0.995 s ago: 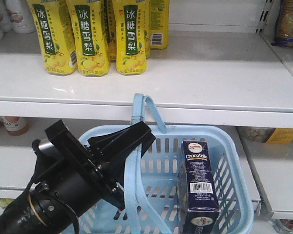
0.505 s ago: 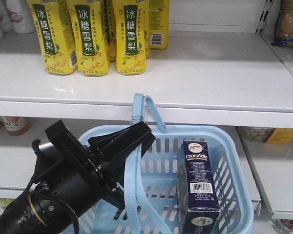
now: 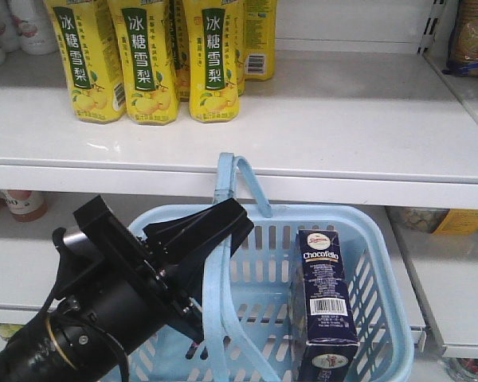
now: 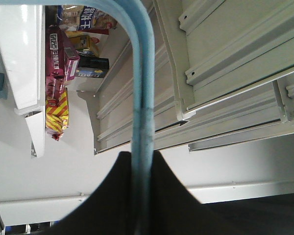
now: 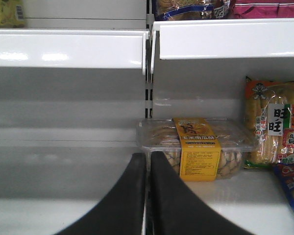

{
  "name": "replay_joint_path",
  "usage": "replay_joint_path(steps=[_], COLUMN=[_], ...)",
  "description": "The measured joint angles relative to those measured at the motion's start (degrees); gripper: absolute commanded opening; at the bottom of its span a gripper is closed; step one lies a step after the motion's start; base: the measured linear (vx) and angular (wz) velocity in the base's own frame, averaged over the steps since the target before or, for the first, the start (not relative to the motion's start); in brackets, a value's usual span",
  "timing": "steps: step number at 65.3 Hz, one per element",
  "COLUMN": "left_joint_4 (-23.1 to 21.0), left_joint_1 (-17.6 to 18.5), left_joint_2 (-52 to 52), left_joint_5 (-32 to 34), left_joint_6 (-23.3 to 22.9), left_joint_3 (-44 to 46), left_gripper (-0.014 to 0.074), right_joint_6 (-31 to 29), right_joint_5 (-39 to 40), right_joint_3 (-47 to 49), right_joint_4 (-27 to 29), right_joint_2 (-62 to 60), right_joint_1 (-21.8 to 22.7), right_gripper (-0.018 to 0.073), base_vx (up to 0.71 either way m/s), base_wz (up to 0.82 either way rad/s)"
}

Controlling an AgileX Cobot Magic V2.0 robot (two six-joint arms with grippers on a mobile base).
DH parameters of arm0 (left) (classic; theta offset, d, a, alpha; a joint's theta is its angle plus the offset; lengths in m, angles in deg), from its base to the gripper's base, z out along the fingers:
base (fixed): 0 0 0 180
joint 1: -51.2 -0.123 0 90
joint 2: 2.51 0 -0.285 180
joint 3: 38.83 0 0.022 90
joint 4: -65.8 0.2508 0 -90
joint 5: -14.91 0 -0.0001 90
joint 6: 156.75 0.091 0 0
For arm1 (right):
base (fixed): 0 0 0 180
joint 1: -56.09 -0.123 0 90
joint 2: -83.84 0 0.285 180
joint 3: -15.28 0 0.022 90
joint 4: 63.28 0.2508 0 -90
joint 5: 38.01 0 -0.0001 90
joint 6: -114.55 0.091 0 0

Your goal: Left arm holds basket, right arm returns cookies

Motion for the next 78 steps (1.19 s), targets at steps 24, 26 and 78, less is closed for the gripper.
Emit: replay_joint_path(steps=[24,26,78], left_joint_4=[0.0,0.0,0.0], left_joint_1=[0.0,0.0,0.0], left_joint_2=[0.0,0.0,0.0], left_joint_5=[0.0,0.0,0.0], left_joint_6=[0.0,0.0,0.0], left_joint_3=[0.0,0.0,0.0], left_gripper=[-0.0003,-0.0003,-0.0003], right_joint_6=[0.0,0.0,0.0], right_joint_5=[0.0,0.0,6.6], right_joint_3=[0.0,0.0,0.0], right_joint_4=[0.0,0.0,3.4], right_joint_2=[0.0,0.0,0.0], right_joint_1=[0.0,0.0,0.0], right_gripper=[-0.0006,-0.0006,-0.0006], base_vx=[0.00,0.00,0.00], base_wz=[0.00,0.00,0.00])
